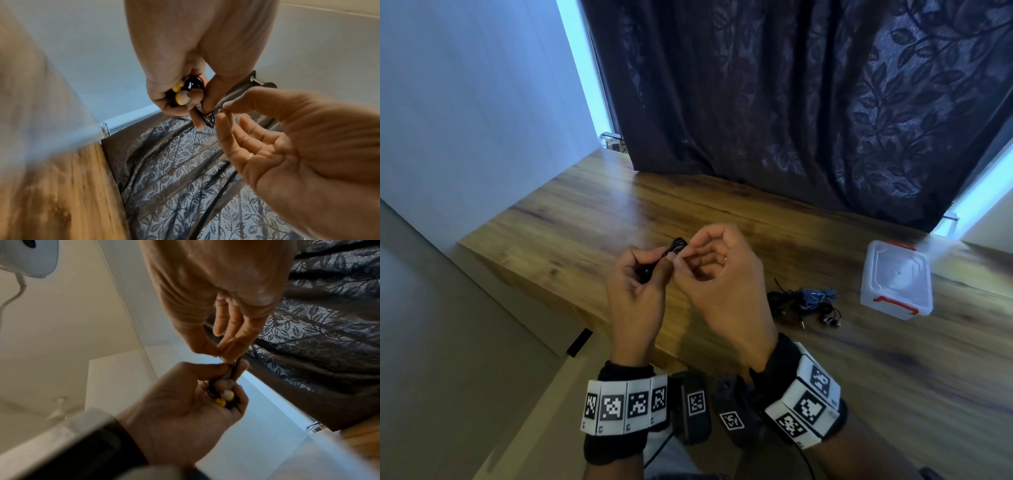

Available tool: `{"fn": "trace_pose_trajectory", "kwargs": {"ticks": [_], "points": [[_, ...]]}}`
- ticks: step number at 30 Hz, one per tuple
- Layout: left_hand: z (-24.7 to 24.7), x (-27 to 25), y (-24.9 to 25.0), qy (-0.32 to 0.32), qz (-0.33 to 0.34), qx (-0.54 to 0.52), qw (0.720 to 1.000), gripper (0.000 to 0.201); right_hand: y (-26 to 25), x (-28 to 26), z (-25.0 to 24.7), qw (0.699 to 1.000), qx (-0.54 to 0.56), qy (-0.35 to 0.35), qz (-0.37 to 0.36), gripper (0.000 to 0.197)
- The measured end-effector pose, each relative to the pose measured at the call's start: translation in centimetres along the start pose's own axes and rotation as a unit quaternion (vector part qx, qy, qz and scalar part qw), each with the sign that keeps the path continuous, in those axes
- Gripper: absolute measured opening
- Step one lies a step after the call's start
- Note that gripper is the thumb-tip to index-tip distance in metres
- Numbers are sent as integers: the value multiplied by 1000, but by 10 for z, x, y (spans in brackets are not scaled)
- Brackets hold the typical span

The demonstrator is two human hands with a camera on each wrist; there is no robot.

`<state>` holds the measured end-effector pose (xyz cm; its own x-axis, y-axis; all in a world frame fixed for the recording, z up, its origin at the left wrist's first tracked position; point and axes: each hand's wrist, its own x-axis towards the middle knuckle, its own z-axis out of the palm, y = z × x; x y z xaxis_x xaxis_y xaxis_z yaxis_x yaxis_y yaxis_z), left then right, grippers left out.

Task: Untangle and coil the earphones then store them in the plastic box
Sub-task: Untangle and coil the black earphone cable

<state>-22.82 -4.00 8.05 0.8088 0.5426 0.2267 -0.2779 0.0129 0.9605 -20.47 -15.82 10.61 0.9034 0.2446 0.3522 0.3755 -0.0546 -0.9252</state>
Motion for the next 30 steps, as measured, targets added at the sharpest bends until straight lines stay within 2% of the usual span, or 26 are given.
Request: {"fn": "trace_pose_trajectory", "kwargs": {"ticks": [5,9,14,30], "points": [[4,-1,3,-2,-1,-33,999,9,7,2,6,996,-39,41,-71,20],[1,0,1,10,-4,-34,999,10,10,-3,7,988,-86,37,-122,16],[-3,2,1,25,-12,-38,999,12,16,-8,7,981,-125,35,-146,19],[-5,3,3,34,-9,-41,999,8,23,-8,8,980,-122,20,-156,18]]}}
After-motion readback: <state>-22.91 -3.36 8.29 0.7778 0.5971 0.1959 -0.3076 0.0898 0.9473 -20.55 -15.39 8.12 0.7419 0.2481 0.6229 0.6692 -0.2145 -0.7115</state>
